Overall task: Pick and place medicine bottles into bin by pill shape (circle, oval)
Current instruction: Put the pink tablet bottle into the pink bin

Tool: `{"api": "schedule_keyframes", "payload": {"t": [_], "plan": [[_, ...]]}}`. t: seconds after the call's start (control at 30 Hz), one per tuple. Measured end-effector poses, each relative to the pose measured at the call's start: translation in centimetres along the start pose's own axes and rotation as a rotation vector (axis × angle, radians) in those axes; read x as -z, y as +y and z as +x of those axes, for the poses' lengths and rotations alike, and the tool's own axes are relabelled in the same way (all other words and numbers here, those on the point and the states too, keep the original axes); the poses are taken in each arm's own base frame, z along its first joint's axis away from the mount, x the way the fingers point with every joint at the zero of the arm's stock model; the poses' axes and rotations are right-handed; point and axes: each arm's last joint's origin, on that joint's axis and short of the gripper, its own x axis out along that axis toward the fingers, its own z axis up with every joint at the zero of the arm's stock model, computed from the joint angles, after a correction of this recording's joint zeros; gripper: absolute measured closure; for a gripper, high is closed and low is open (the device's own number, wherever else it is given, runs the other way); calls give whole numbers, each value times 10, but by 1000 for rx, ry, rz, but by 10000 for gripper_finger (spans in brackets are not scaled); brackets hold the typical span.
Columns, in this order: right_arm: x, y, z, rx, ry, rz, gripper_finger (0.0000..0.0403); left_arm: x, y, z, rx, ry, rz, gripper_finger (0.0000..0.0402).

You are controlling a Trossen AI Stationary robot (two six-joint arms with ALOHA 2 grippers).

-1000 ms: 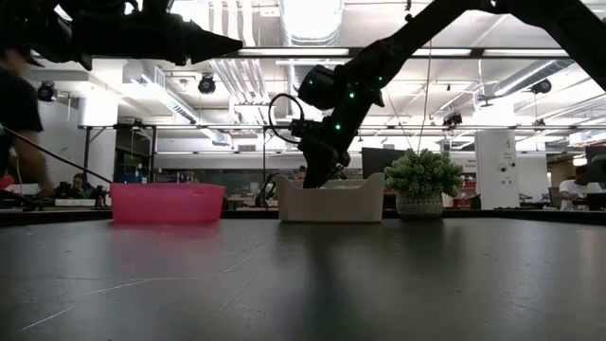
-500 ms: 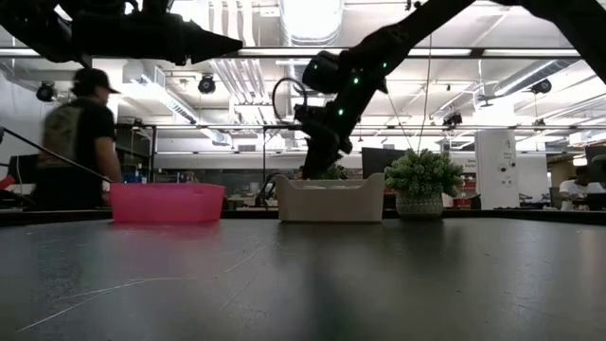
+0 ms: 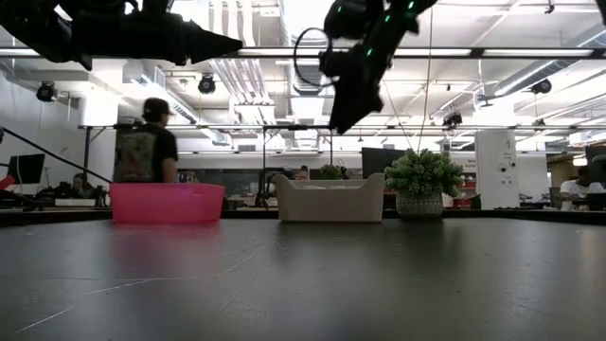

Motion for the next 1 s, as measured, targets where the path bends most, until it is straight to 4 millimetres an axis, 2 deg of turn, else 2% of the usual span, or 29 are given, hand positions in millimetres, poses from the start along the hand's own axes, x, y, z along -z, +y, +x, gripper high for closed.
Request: {"api": "schedule_keyframes", "payload": {"t": [0.3,0.5,0.77,1.0], "plan": [[23,45,-60,-60,79,127,216,0,0,0,-1,0,-3,207],[45,64,-91,-57,180,321,217,0,0,0,-1,0,-3,207],[80,83,-121,47,391,552,175,0,0,0,0,0,-3,207],[116,111,-130,97,482,690,131,0,0,0,0,1,-3,207]]}}
